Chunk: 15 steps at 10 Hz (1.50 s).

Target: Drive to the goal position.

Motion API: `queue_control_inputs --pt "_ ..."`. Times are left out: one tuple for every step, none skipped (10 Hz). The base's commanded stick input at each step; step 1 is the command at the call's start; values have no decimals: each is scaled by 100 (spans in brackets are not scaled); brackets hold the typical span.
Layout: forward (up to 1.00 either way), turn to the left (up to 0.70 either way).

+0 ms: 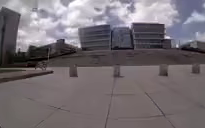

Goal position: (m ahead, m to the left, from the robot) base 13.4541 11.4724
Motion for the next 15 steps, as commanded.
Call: queue_control_inputs --pt "70 0" --pt "70 0" --pt "70 0" --pt "70 0" --pt "70 0" --pt "70 0" --pt "70 0" --pt "70 0" --pt "70 0" --pt "70 0" --pt "70 0" --pt "70 0" --pt "70 0" --pt "70 0" --pt "70 0"
